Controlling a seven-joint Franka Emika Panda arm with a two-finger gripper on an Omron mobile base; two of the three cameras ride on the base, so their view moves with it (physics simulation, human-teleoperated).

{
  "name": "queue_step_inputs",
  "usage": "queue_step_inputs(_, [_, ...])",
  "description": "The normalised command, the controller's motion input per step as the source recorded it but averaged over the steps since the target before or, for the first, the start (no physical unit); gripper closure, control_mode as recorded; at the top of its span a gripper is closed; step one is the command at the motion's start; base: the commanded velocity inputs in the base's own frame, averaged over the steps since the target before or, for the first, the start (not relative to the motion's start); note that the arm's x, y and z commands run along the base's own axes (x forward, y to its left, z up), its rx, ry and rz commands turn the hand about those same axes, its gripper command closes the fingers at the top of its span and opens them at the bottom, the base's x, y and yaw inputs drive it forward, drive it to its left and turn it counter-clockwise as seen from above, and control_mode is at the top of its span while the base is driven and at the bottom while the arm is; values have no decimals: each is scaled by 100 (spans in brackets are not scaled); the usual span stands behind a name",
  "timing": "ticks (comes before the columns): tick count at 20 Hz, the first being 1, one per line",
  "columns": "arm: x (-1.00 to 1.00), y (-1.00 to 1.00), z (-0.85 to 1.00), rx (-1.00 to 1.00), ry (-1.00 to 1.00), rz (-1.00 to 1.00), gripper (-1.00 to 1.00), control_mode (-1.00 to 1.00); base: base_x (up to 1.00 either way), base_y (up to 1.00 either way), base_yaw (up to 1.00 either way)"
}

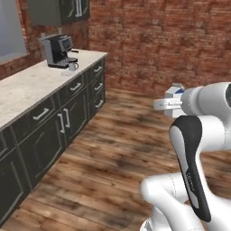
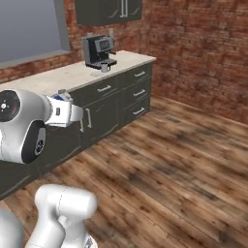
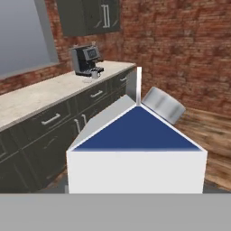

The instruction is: Take a sugar cube from the saucer and place it inside the coffee. Then, grab milk from the fridge and place it next to the coffee on the counter to sweeten the coffee.

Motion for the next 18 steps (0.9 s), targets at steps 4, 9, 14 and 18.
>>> queue_step_inputs(4, [0,0,0,0,0,0,100,100,100,-19,27])
queue_step_inputs(9, [0,0,0,0,0,0,100,100,100,-18,30])
queue_step_inputs(14, [0,0,0,0,0,0,100,100,100,-21,33])
queue_step_inputs(18, [0,0,0,0,0,0,100,100,100,-25,34])
